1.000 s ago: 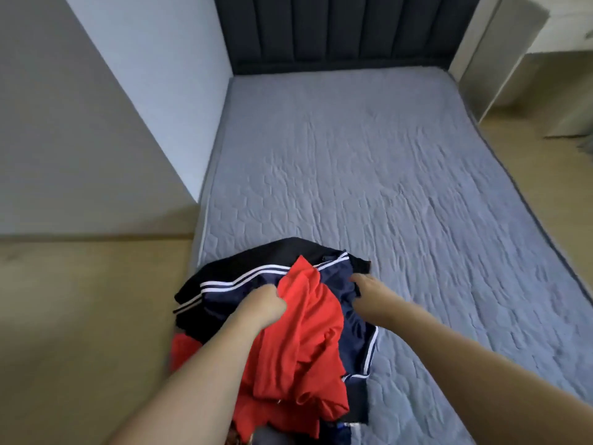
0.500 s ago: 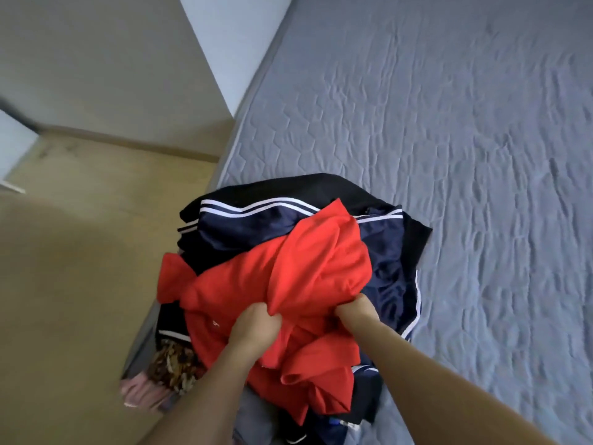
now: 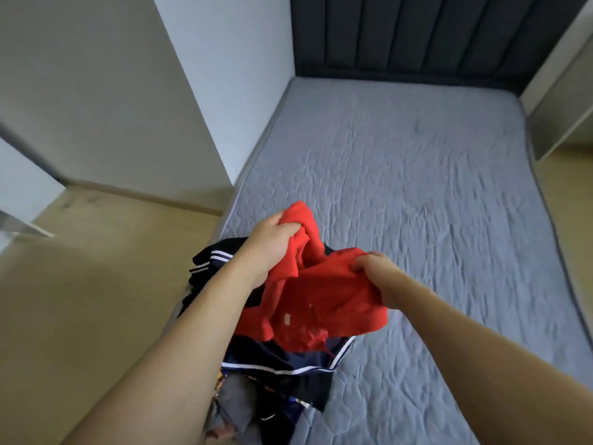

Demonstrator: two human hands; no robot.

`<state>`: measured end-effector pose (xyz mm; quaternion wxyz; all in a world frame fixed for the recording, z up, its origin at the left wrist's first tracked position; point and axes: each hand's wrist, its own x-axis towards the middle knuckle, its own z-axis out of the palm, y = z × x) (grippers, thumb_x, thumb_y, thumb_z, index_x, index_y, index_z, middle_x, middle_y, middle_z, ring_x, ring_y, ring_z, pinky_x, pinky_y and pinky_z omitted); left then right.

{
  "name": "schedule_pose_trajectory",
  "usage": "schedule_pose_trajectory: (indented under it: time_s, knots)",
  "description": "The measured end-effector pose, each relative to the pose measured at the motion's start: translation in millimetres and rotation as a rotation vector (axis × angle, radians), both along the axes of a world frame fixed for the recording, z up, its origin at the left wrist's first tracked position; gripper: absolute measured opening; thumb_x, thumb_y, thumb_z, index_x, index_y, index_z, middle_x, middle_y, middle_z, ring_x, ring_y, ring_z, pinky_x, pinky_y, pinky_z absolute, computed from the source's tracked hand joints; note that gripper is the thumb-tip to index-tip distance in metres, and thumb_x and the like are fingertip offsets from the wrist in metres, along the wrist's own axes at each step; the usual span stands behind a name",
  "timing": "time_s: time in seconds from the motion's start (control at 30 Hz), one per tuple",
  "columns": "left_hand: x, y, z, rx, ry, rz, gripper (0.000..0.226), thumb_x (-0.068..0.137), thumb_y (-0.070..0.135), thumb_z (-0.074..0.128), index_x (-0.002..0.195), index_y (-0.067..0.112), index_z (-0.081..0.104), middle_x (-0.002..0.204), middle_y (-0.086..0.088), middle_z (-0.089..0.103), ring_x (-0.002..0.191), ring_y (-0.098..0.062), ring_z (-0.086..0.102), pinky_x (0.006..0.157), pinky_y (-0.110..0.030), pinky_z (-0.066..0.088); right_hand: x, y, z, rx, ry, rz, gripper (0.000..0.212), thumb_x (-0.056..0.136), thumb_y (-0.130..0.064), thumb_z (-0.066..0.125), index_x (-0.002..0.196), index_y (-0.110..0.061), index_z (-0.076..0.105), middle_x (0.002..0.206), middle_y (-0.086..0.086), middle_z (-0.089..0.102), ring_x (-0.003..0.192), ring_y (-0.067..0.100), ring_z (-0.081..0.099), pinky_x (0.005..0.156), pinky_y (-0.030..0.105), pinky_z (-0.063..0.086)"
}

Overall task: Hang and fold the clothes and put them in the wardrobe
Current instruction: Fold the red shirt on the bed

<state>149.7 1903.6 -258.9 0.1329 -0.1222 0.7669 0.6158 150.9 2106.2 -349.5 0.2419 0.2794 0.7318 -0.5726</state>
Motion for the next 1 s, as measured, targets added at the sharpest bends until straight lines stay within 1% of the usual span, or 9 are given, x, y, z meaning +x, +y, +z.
schedule_pose_trajectory:
  time_s: [0.07, 0.17, 0.33, 0.4, 0.5, 0.67, 0.73, 0.9, 1.0]
  knots:
    - [18.7, 36.4, 39.1, 0.114, -0.103, -0.081, 0.02, 0.097, 0.012, 0.051, 0.106, 0.018, 0.067, 0.082, -0.001, 0.073, 0.071, -0.014, 0.066, 0.071, -0.025, 0.053, 12.2, 48.0, 36.0, 0.024, -0.082, 0.057, 0.01, 0.075, -0.016, 0.061, 0.084, -0.012, 0.062, 0.076, 0.01, 0.062, 0.071, 0.026, 0.056, 0.065, 0.03, 0.043]
    - [43.1, 90.9, 84.7, 0.247, -0.212, -0.196, 0.018, 0.099, 0.012, 0.048, 0.107, 0.018, 0.063, 0.083, -0.008, 0.074, 0.066, -0.017, 0.07, 0.063, -0.03, 0.058, 33.5, 119.5, 72.4, 0.07, -0.118, 0.194, 0.004, 0.072, -0.012, 0.057, 0.07, -0.011, 0.06, 0.061, 0.01, 0.057, 0.055, 0.024, 0.051, 0.055, 0.028, 0.038]
    - [74.7, 194.2, 134.3, 0.301, -0.224, -0.231, 0.015, 0.1, 0.015, 0.048, 0.105, 0.016, 0.062, 0.077, -0.006, 0.074, 0.06, -0.015, 0.07, 0.053, -0.028, 0.058, 70.6, 239.3, 97.3, 0.487, -0.038, 0.543, 0.007, 0.076, -0.012, 0.059, 0.07, -0.015, 0.058, 0.074, 0.006, 0.058, 0.067, 0.022, 0.052, 0.051, 0.022, 0.034]
    - [86.5, 230.6, 140.5, 0.309, -0.225, -0.208, 0.014, 0.1, 0.018, 0.05, 0.102, 0.016, 0.063, 0.075, -0.005, 0.074, 0.058, -0.015, 0.07, 0.053, -0.028, 0.058, 84.6, 279.1, 101.0, 0.648, -0.035, 0.642, 0.008, 0.085, -0.015, 0.056, 0.083, -0.012, 0.063, 0.091, 0.011, 0.057, 0.081, 0.023, 0.055, 0.051, 0.023, 0.038]
    - [98.3, 274.8, 134.9, 0.325, -0.272, -0.187, 0.015, 0.1, 0.022, 0.051, 0.103, 0.016, 0.065, 0.079, -0.006, 0.074, 0.06, -0.016, 0.069, 0.058, -0.031, 0.058, 97.7, 331.1, 104.5, 0.759, -0.015, 0.563, 0.037, 0.097, -0.014, 0.04, 0.126, 0.001, 0.058, 0.129, 0.022, 0.057, 0.116, 0.032, 0.056, 0.086, 0.028, 0.045]
    - [105.9, 334.0, 97.0, 0.478, -0.335, -0.155, 0.009, 0.099, 0.02, 0.05, 0.102, 0.019, 0.059, 0.064, -0.001, 0.066, 0.047, -0.011, 0.06, 0.041, -0.021, 0.048, 73.0, 407.6, 108.4, 0.963, 0.059, 0.373, 0.04, 0.089, -0.024, 0.044, 0.123, -0.01, 0.06, 0.131, 0.019, 0.057, 0.119, 0.035, 0.055, 0.097, 0.037, 0.047]
    - [110.9, 348.2, 75.0, 0.579, -0.339, -0.169, 0.014, 0.101, 0.015, 0.046, 0.109, 0.02, 0.057, 0.07, -0.003, 0.07, 0.05, -0.013, 0.064, 0.042, -0.024, 0.049, 51.2, 420.0, 105.7, 1.068, 0.098, 0.358, 0.042, 0.085, -0.025, 0.045, 0.123, -0.017, 0.06, 0.132, 0.016, 0.054, 0.12, 0.036, 0.052, 0.1, 0.039, 0.042]
    - [139.8, 364.1, -20.6, 0.702, -0.47, -0.111, 0.022, 0.096, 0.007, 0.048, 0.11, 0.02, 0.058, 0.077, -0.007, 0.072, 0.054, -0.018, 0.068, 0.042, -0.028, 0.052, 4.9, 392.7, 52.3, 1.168, 0.254, 0.579, 0.04, 0.087, -0.025, 0.049, 0.125, -0.025, 0.062, 0.131, 0.013, 0.051, 0.125, 0.034, 0.046, 0.103, 0.039, 0.037]
    - [187.2, 375.5, -102.6, 0.67, -0.718, -0.096, 0.019, 0.098, 0.01, 0.046, 0.113, 0.008, 0.058, 0.075, -0.015, 0.07, 0.054, -0.024, 0.067, 0.044, -0.03, 0.054, 8.5, 359.1, -21.9, 1.05, 0.393, 0.73, 0.036, 0.088, -0.029, 0.054, 0.122, -0.026, 0.064, 0.128, 0.01, 0.05, 0.124, 0.033, 0.044, 0.103, 0.037, 0.034]
